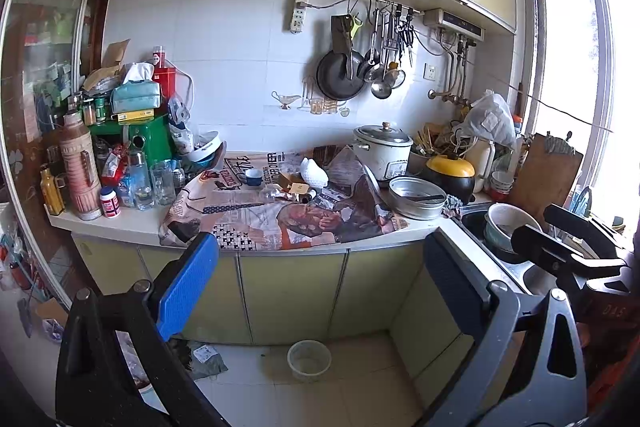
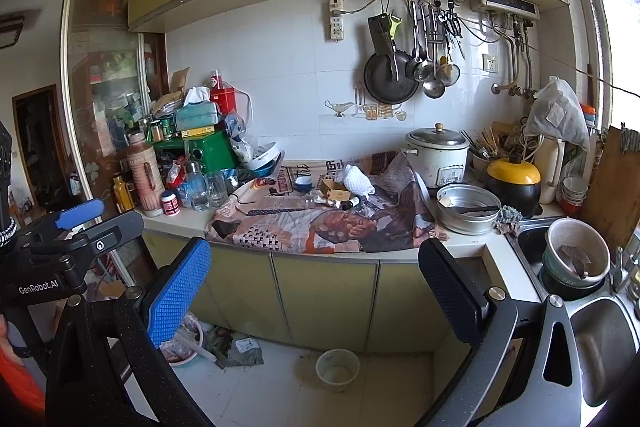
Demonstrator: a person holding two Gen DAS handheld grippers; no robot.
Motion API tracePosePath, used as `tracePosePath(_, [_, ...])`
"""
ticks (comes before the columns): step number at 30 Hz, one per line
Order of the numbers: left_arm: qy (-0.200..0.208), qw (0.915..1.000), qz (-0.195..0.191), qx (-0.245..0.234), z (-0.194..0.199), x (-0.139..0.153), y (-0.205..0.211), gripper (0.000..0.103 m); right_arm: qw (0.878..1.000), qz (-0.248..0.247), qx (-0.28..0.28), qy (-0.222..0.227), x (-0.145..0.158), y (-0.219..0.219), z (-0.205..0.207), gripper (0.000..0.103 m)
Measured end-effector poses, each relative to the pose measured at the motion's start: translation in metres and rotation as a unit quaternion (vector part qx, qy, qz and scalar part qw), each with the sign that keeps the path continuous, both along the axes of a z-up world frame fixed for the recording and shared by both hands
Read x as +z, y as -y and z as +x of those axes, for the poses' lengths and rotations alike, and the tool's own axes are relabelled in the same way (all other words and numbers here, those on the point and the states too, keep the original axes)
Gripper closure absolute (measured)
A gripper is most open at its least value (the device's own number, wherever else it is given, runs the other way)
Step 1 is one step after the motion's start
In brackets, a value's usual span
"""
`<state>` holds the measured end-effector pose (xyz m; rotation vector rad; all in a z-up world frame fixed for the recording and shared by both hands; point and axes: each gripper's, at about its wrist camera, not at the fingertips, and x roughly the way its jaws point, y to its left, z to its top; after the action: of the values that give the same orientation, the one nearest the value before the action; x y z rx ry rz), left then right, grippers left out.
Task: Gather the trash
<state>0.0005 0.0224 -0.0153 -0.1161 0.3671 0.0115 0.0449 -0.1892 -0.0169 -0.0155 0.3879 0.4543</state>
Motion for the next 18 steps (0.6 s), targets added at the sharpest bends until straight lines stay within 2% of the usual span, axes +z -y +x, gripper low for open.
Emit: tracePosePath(18, [-0.006,1.0,-0.003,-0.005,0.0023,0.0028,0.0012,0.0,1.0,0.005,0.005,-0.004,0.0017,-0.0008,0.0013,0.0])
